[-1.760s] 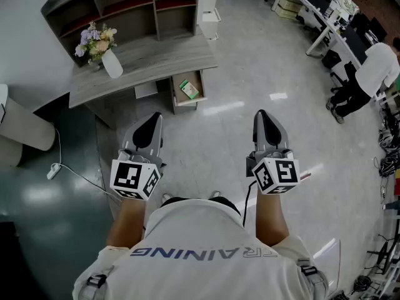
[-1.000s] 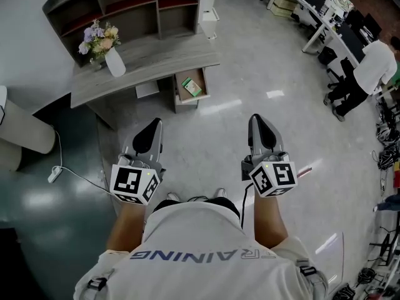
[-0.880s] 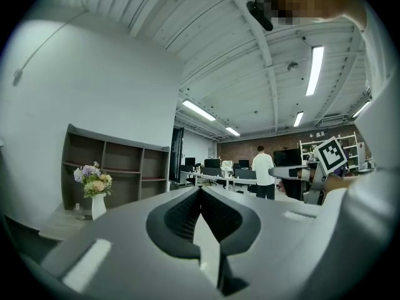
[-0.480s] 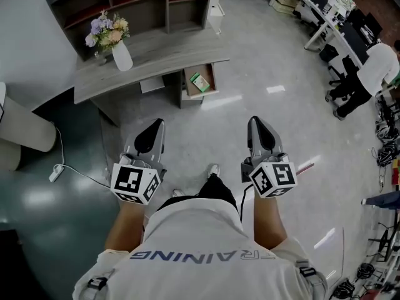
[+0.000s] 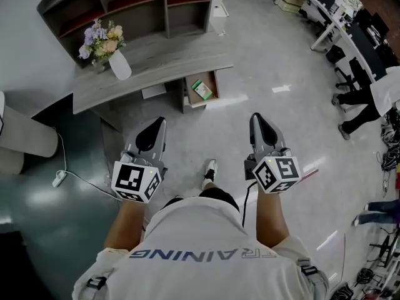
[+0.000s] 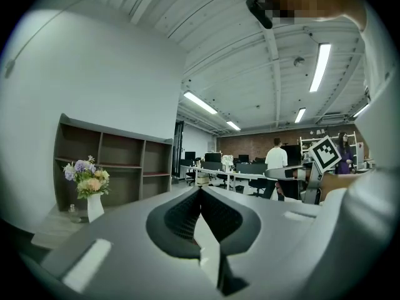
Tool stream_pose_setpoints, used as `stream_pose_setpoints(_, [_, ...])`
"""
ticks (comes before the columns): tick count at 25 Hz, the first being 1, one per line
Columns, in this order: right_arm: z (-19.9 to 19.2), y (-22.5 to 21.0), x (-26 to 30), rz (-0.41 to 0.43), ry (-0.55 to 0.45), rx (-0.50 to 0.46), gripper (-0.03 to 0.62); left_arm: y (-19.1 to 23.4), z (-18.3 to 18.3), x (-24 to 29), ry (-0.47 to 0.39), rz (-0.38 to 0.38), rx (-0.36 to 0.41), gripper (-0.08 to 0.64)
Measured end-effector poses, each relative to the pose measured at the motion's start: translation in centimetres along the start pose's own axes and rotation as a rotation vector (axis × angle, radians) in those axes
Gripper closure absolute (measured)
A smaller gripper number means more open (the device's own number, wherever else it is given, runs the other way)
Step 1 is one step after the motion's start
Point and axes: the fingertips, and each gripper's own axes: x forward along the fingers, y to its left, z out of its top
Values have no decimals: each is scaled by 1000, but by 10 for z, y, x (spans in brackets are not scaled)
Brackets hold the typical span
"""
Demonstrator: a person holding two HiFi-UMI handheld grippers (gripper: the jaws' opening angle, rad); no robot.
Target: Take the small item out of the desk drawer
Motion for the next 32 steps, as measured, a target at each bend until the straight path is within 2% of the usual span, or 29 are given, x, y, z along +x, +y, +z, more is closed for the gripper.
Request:
stream_pose_setpoints(7, [7,-47,63,23,7,27,578,8,3,75,28,2,17,561])
stream_pose_setpoints(13, [2,-106,104,25,40,63,578,3,-2,138,64,19,24,561])
stream_pose_setpoints(19, [-16,-149,147,53,91,94,578,10,-16,182,104,72,5,561])
stream_pose_setpoints(27, [-41,-145,195,88,170,109,578,38,-37,202,167,97,-36,561])
stream_pose_setpoints(32, [-46,-120,220,66,187,78,578,75,-46,211,164,62,-61,561])
